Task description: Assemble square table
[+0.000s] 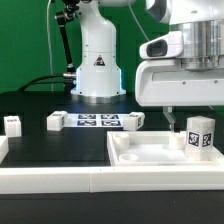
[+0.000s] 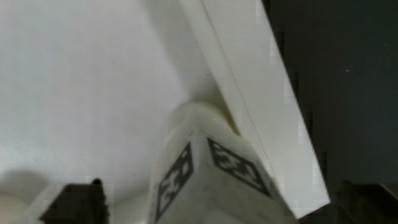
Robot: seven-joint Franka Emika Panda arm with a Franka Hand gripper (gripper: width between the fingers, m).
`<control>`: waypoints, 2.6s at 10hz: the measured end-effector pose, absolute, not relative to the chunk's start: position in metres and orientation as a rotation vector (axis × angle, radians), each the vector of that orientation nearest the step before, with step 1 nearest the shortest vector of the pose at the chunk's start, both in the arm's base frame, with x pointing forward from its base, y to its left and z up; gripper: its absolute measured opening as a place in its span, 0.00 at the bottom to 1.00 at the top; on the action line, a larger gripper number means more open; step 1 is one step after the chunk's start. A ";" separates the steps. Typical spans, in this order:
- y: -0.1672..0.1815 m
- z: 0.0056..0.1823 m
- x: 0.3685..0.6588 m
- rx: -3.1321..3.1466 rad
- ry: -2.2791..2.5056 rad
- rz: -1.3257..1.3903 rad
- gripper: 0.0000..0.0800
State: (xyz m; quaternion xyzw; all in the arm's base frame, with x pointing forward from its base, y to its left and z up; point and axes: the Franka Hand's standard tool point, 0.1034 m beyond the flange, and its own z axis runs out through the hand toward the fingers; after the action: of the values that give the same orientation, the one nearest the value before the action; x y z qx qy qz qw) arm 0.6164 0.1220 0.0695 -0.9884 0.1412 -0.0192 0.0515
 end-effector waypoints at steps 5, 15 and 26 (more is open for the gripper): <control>0.125 0.070 0.617 -3.042 -0.128 -0.101 0.81; 0.118 0.069 0.618 -2.971 -0.773 -0.126 0.40; 0.118 0.069 0.617 -2.985 0.587 -0.062 0.36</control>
Offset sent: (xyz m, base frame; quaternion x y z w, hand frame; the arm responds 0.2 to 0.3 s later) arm -0.0050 0.0033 0.0022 0.0031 0.0287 -0.2535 0.9669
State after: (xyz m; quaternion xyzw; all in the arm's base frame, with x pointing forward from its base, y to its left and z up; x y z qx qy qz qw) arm 0.6174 0.1182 0.0685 -0.9798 0.1925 -0.0202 0.0494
